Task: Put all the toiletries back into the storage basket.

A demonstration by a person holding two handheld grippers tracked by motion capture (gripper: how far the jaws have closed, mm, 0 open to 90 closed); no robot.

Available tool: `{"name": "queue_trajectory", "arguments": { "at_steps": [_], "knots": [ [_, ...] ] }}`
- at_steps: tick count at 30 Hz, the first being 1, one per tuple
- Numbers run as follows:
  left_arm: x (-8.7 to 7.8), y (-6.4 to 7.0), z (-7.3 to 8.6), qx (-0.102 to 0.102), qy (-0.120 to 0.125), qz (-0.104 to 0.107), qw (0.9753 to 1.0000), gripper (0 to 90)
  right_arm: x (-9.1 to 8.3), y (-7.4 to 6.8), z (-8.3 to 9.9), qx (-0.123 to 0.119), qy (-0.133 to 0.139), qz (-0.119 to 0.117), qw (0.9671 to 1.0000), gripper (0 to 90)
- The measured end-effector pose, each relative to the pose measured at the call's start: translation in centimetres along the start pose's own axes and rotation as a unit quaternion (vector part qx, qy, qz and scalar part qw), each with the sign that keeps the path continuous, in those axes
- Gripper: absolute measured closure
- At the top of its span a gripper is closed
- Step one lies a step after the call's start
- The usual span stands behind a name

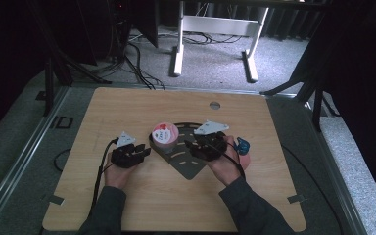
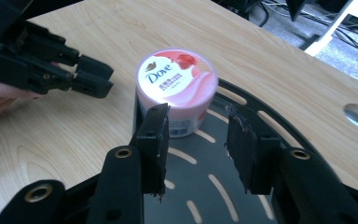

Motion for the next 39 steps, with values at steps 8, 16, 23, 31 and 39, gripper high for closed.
{"name": "queue_trajectory", "arguments": {
  "at_steps": [8,16,23,31,39],
  "knots": [
    [0.1,1.4,0.4,0.023,-0.013,0.006,0.9996,65.1,-1.7,1.5,-0.1,0.012,0.002,0.017,0.9998,55.4],
    [0.6,2.4,0.9,0.033,-0.027,0.014,0.999,64.9,-3.4,2.9,0.1,0.026,-0.006,0.025,0.9993,52.8],
    [1.0,2.7,1.1,0.041,-0.038,0.014,0.9983,64.6,-4.5,4.8,0.7,0.047,-0.015,0.042,0.9979,49.9],
    [1.0,2.8,1.1,0.04,-0.036,0.014,0.9985,64.5,-5.4,6.1,1.5,0.058,-0.035,0.055,0.9962,47.2],
    [1.1,2.8,1.2,0.041,-0.039,0.014,0.9983,64.4,-5.4,6.9,2.5,0.07,-0.058,0.063,0.9939,42.9]
  ]
}}
Point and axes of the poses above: each handheld gripper's, and its own axes: x roughly forward along the jaws, z roughly out of its underside, y roughly to its right, the point moved 4 cm from there along x, roughly forward along the jaws, and after that the axes turned 6 degrees about x, right-handed, at the moved point
